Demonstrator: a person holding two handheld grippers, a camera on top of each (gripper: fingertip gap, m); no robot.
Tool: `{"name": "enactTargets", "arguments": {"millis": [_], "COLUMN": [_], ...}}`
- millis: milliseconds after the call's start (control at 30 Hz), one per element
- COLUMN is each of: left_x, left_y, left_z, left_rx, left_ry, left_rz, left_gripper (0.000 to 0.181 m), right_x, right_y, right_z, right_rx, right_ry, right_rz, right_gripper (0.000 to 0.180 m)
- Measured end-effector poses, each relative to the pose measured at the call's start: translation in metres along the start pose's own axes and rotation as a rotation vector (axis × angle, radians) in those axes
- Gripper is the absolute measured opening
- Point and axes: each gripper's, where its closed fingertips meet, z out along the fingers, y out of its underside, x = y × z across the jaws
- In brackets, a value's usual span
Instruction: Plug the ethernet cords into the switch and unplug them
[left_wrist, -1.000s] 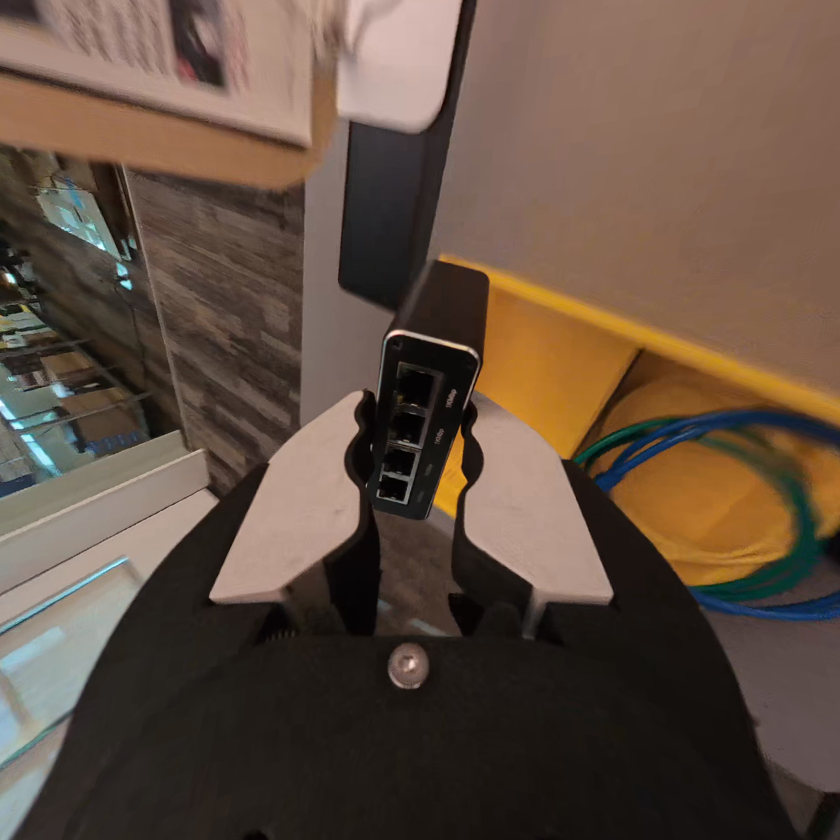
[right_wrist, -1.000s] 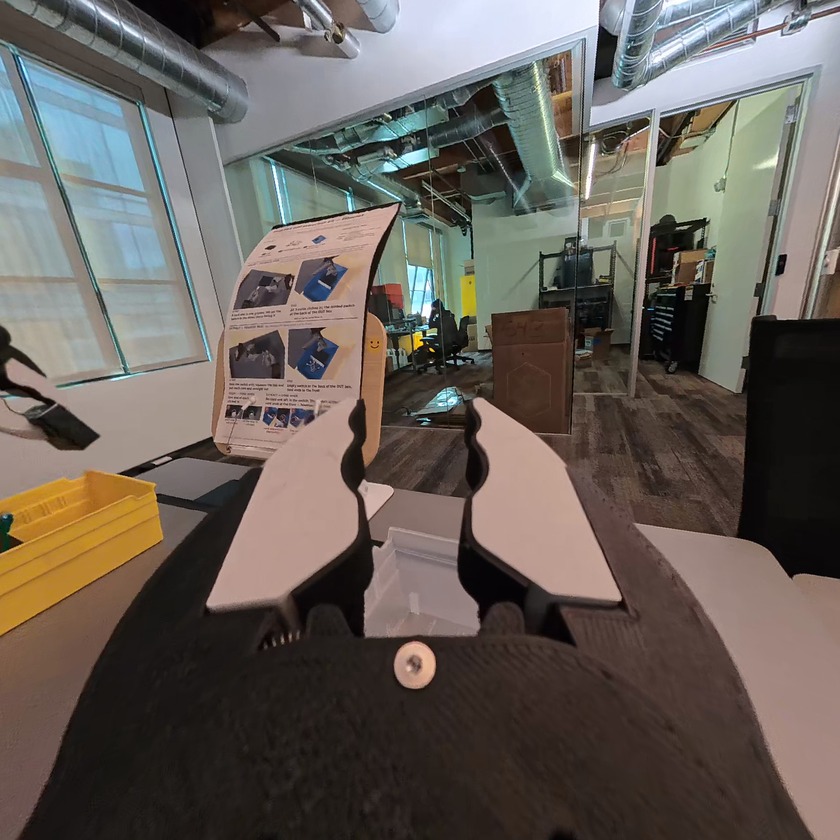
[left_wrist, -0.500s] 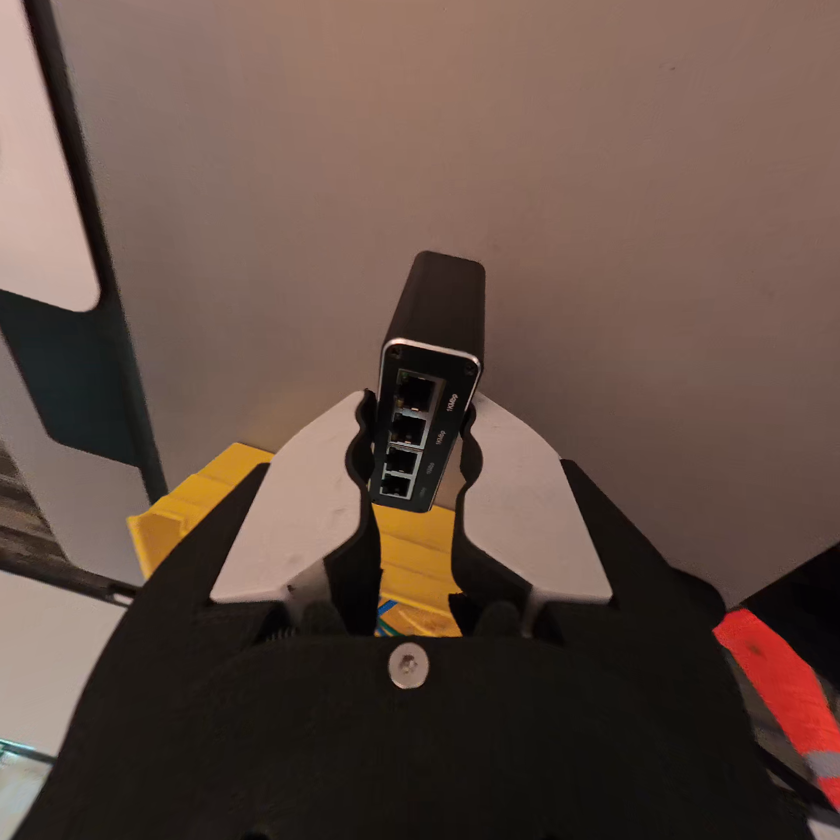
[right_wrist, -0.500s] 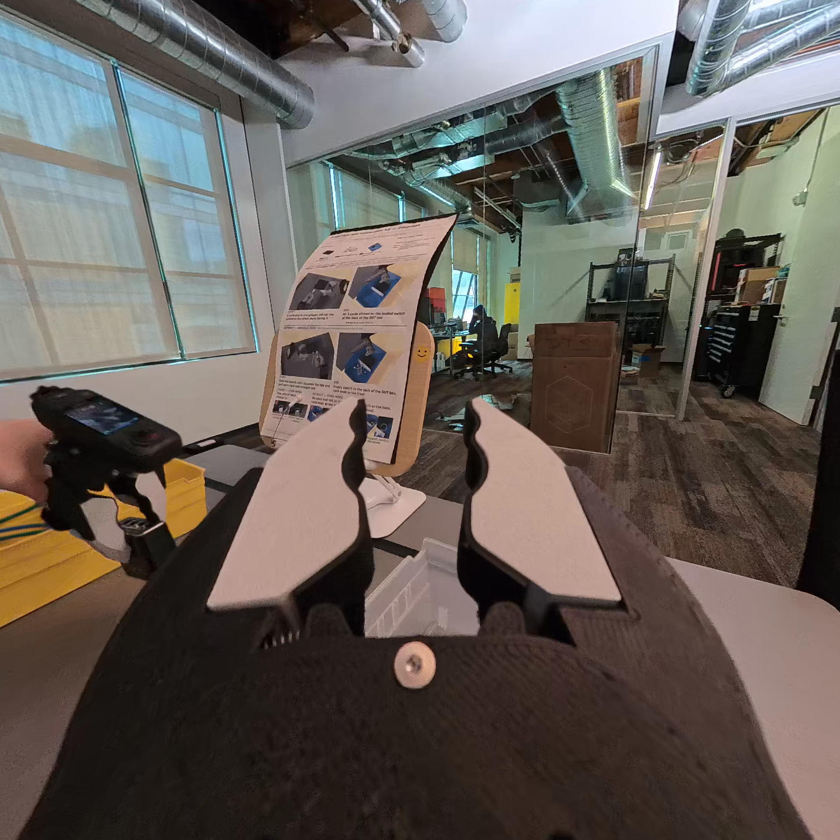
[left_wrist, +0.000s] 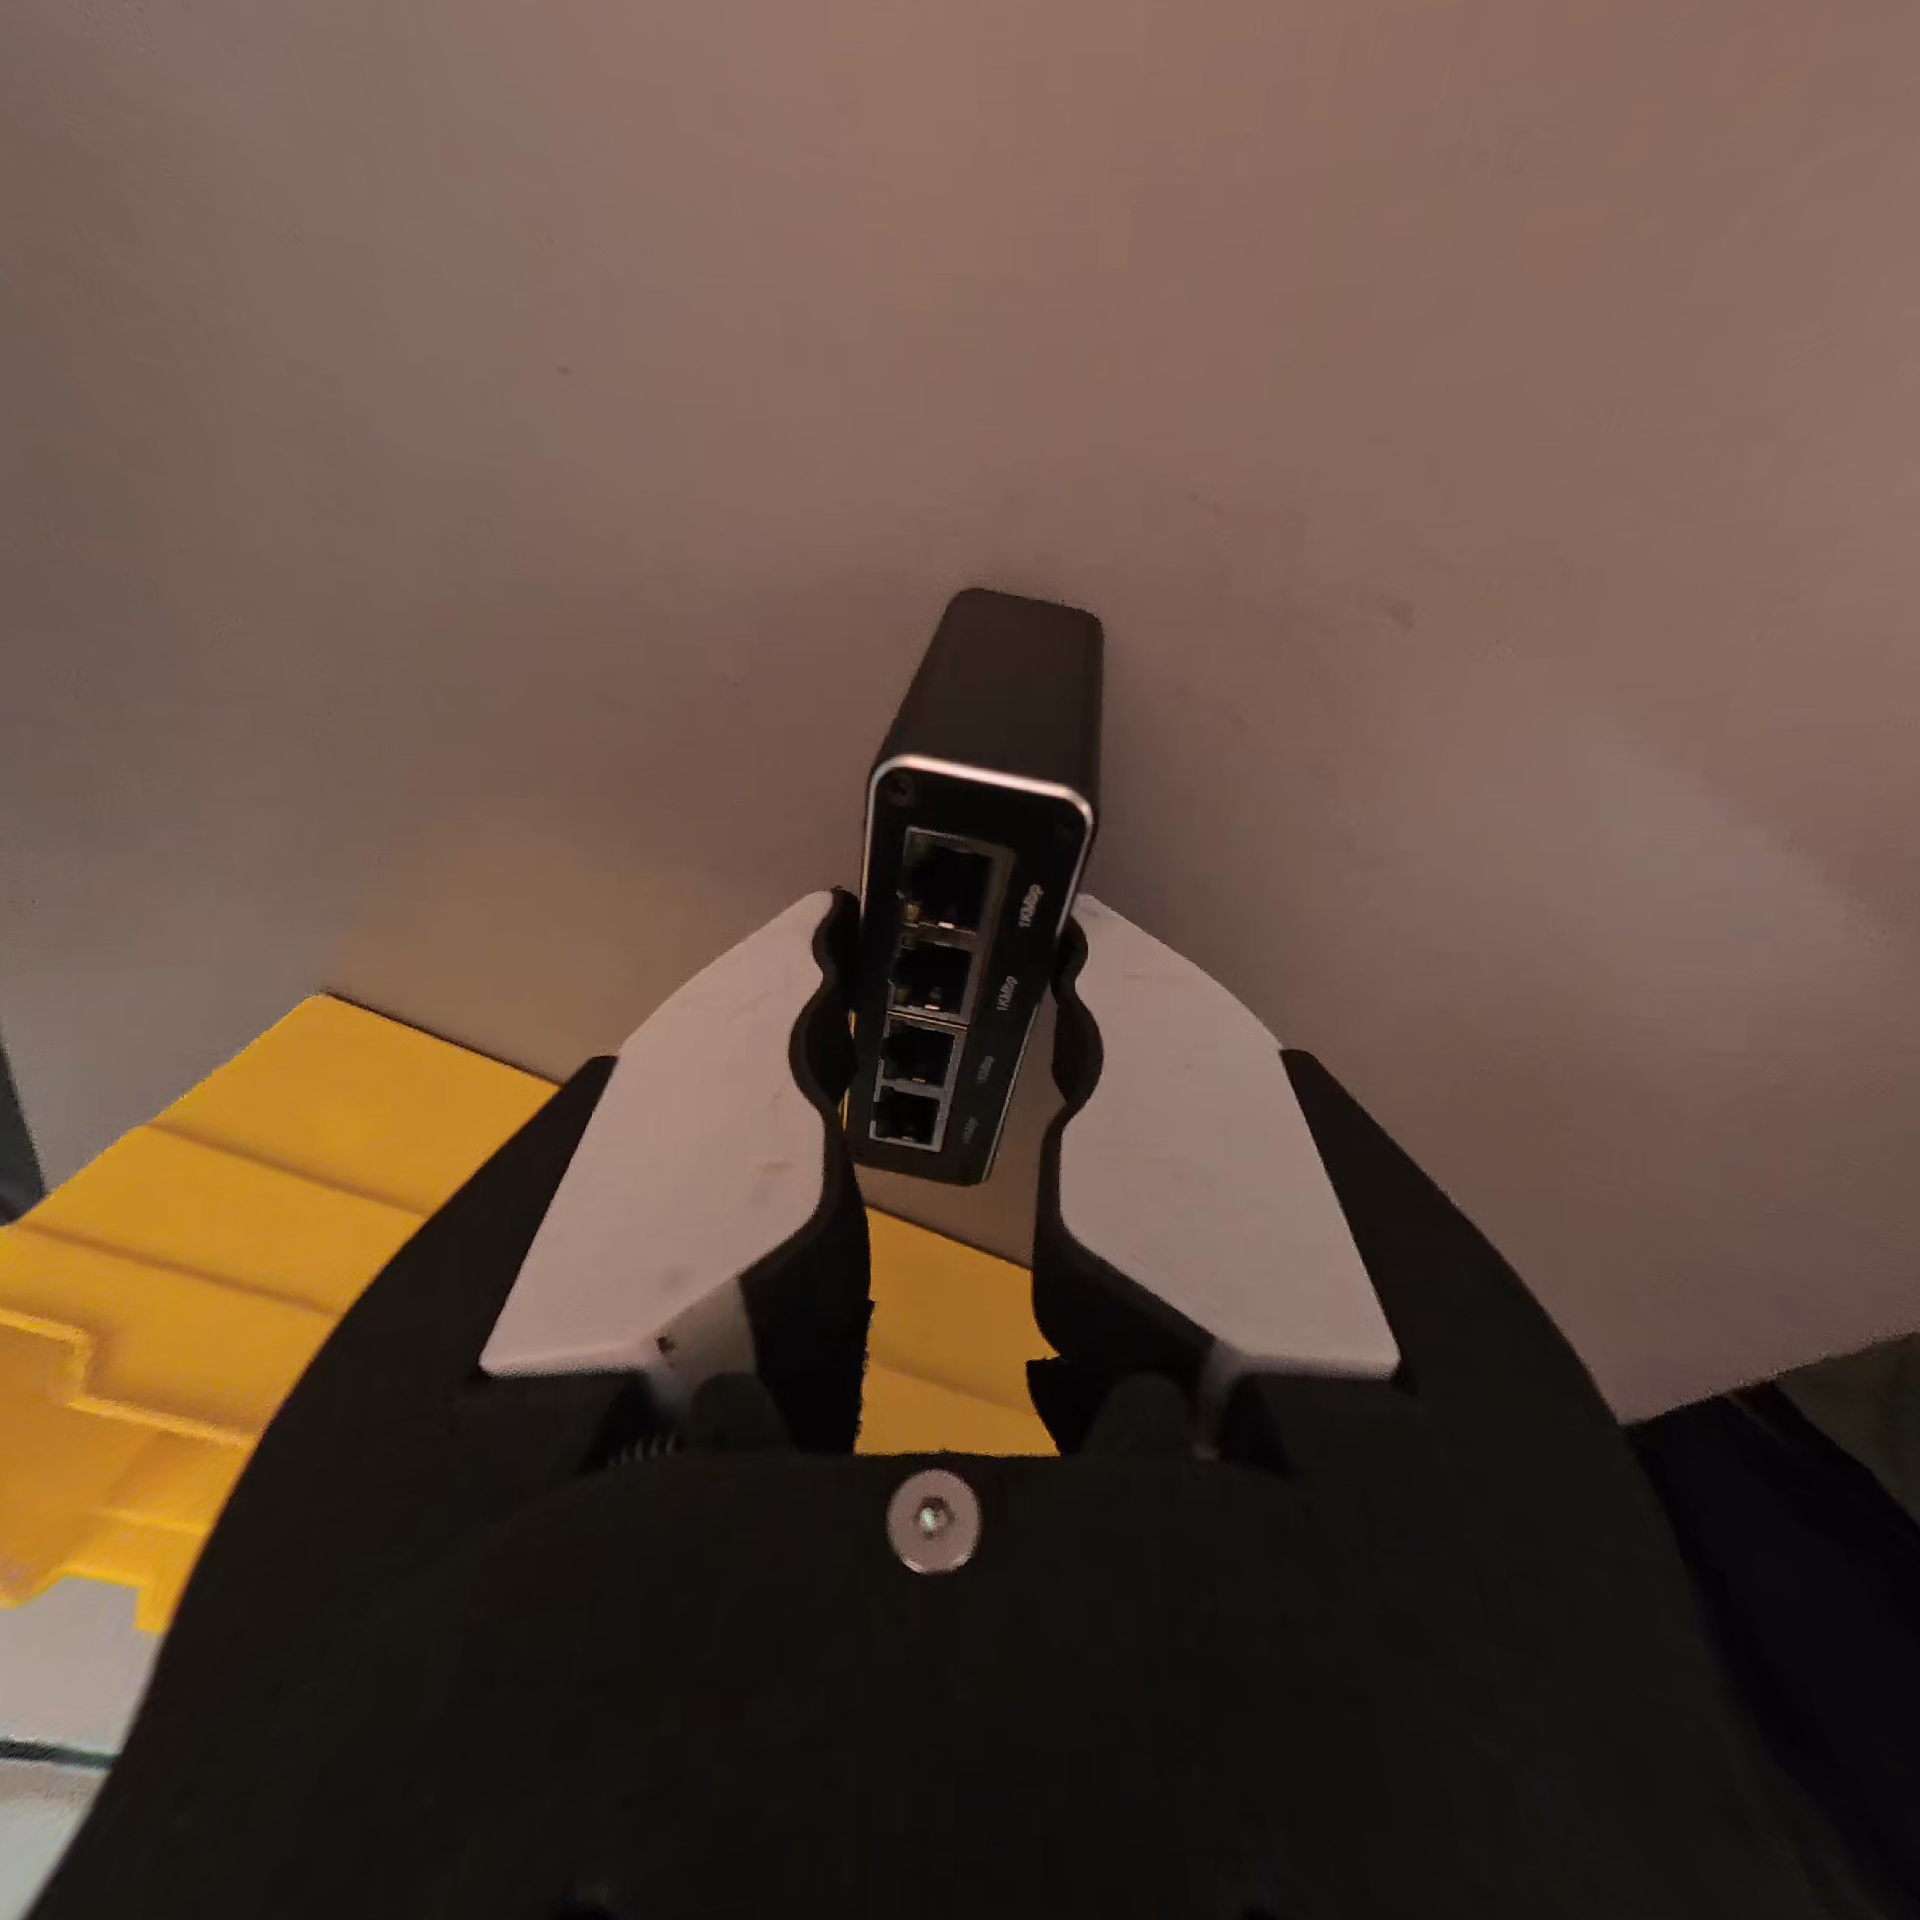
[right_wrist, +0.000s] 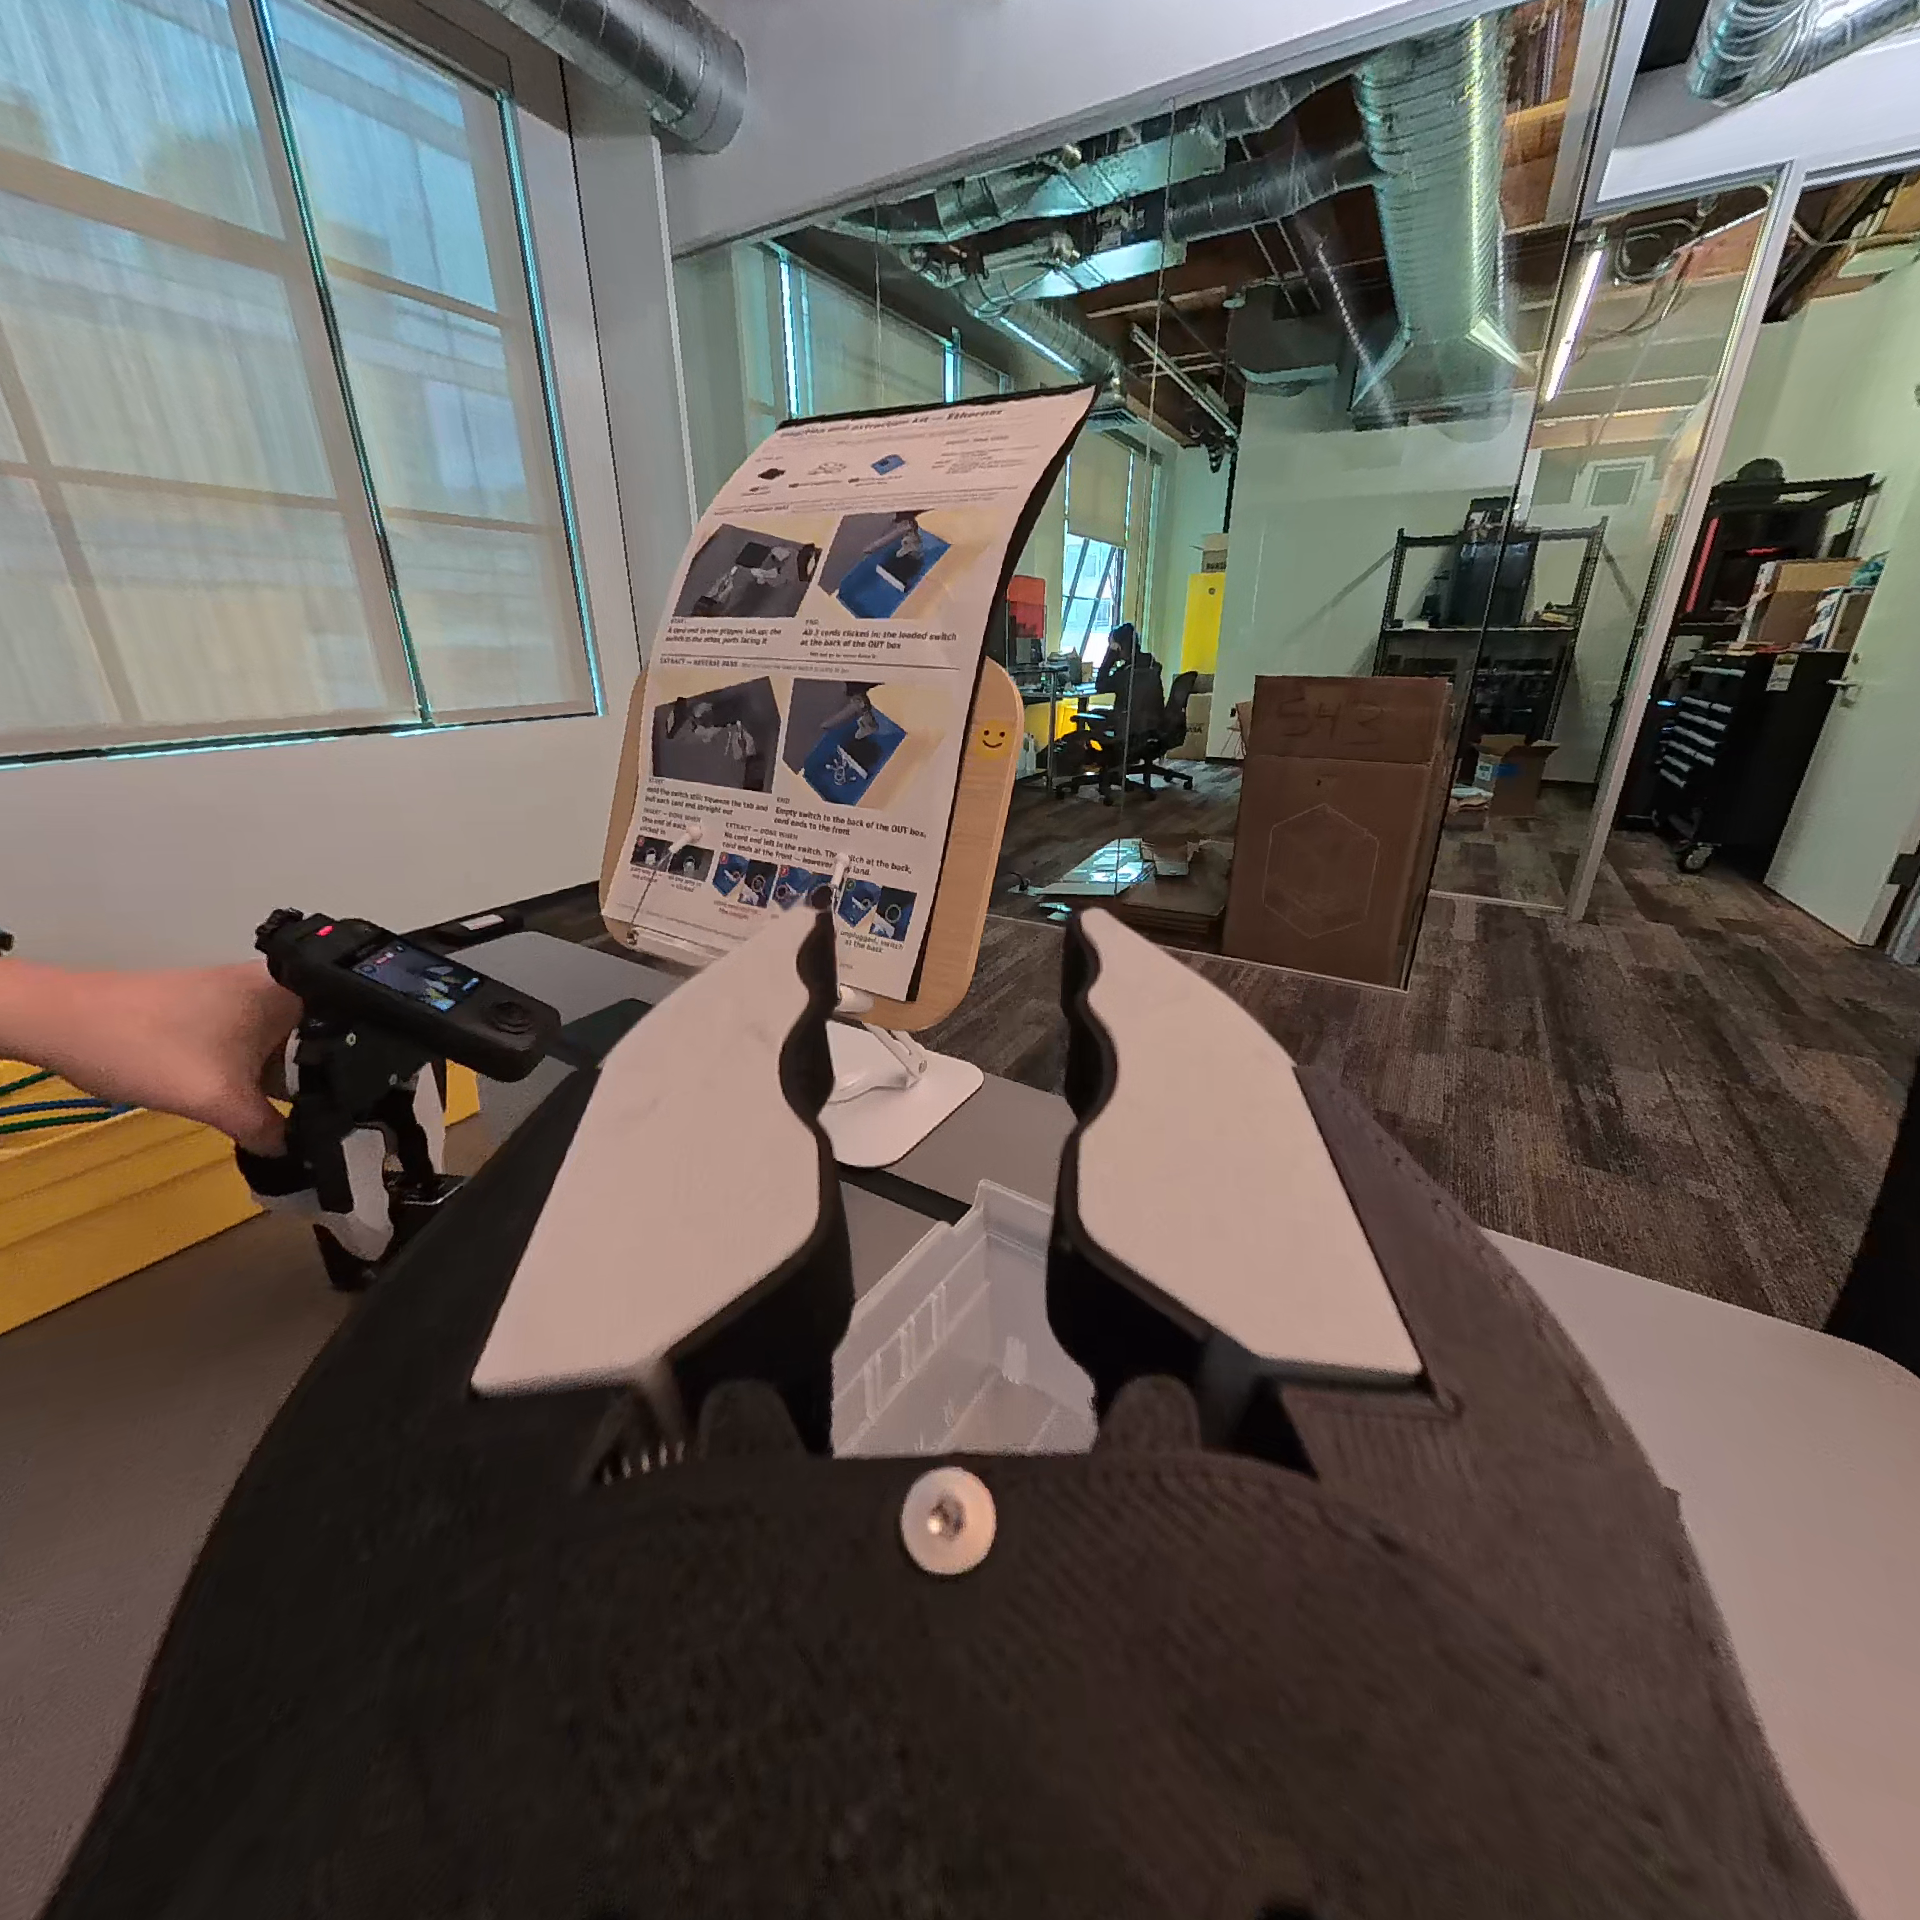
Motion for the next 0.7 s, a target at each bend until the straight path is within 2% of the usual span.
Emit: {"name": "enactTargets", "arguments": {"millis": [67,100,133,200,300,433,500,567,700], "left_x": [0.011,0.014,0.016,0.016,0.003,-0.016,-0.031,-0.037,-0.006], "left_y": [0.000,-0.003,-0.003,0.000,0.020,0.097,0.146,0.192,0.241], "left_z": [0.001,-0.001,-0.006,-0.027,-0.076,-0.136,-0.135,-0.112,-0.061], "left_rx": [0.004,0.025,0.040,0.108,0.316,0.608,0.658,0.613,0.570], "left_ry": [0.107,0.146,0.178,0.200,0.165,0.060,-0.014,-0.019,0.083], "left_rz": [-0.028,-0.066,-0.092,-0.109,-0.160,-0.314,-0.431,-0.533,-0.572], "left_gripper": [0.037,0.059,0.072,0.072,0.069,0.061,0.050,0.055,0.057], "right_x": [0.001,0.002,0.004,0.006,0.007,0.008,0.007,0.006,0.007], "right_y": [0.004,0.006,0.008,0.010,0.007,-0.001,-0.008,-0.013,-0.013], "right_z": [0.001,0.001,0.001,0.000,-0.003,-0.009,-0.012,-0.014,-0.017], "right_rx": [-0.022,-0.033,-0.042,-0.056,-0.057,-0.022,0.011,0.042,0.041], "right_ry": [0.005,0.010,0.016,0.032,0.049,0.052,0.047,0.038,0.043], "right_rz": [-0.006,-0.010,-0.015,-0.032,-0.062,-0.055,-0.038,-0.021,-0.023], "right_gripper": [0.042,0.042,0.042,0.043,0.043,0.043,0.043,0.043,0.043]}}
